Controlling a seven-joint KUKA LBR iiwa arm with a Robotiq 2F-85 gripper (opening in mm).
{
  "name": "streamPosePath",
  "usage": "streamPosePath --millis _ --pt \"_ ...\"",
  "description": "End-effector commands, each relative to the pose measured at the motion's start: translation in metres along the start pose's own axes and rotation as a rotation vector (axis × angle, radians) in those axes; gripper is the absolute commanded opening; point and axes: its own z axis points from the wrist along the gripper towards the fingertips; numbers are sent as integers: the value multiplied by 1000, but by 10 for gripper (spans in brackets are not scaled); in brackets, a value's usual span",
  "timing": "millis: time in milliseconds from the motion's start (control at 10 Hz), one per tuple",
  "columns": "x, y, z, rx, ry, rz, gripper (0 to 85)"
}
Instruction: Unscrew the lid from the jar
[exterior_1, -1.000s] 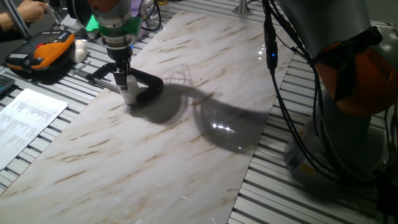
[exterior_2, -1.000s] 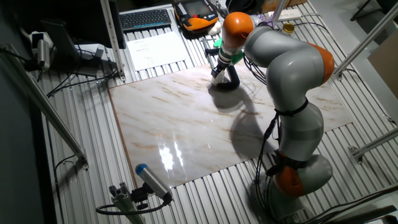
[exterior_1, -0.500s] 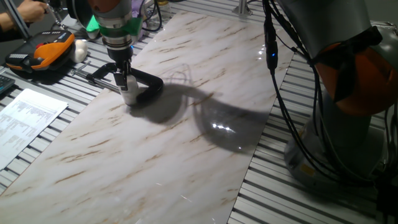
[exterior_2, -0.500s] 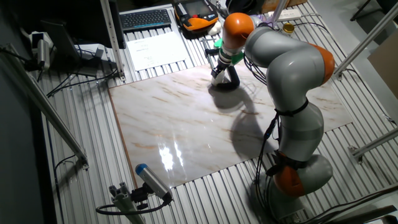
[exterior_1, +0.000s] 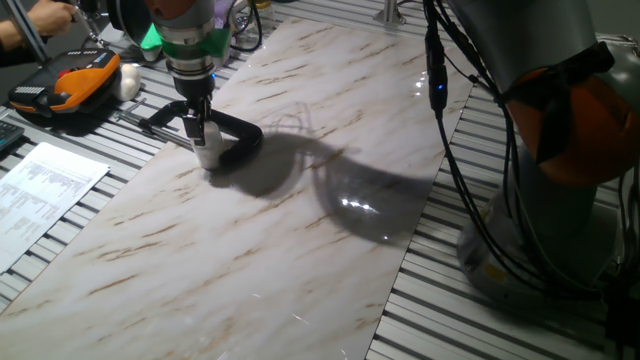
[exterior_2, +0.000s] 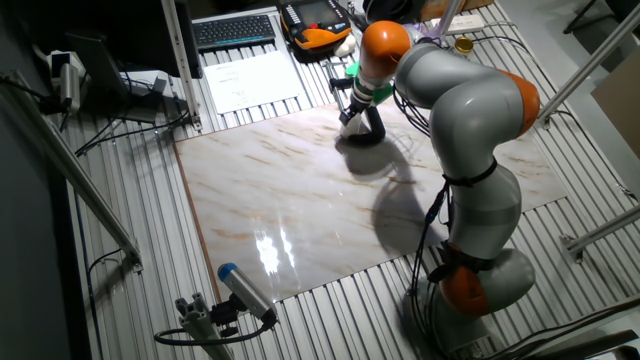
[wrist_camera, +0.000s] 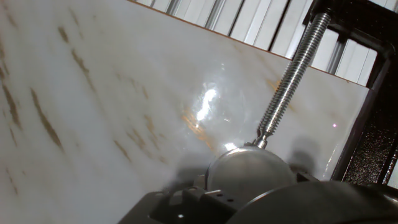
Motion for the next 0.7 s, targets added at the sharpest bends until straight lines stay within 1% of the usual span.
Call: streamPosePath --millis 0,200,300,500,600 --pt "0 0 0 2 1 15 680" --pt "0 0 1 5 5 69 680" --pt "0 0 0 13 12 155 680" --pt "-1 -1 -3 58 25 364 680" --pt "-2 -1 -5 73 36 503 680"
